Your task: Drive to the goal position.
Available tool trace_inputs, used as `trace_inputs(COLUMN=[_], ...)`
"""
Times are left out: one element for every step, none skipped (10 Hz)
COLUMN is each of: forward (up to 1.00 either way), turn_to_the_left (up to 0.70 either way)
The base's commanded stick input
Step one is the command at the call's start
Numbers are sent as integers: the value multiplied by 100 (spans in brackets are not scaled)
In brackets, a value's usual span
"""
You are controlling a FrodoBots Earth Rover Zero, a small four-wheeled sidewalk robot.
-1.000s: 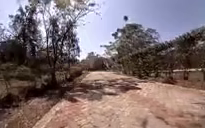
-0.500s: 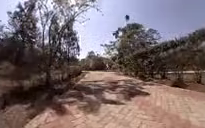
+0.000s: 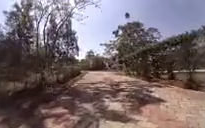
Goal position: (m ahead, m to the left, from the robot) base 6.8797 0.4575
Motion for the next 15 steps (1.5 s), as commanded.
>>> trace_inputs(forward=[100, 100, 100, 100, 100, 100, 100, 100, 100, 100, 100, 100, 100, 100, 100], turn_to_the_left=[0, 0, 0, 0, 0, 0, 0, 0, 0, 0, 0, 0, 0, 0, 0])
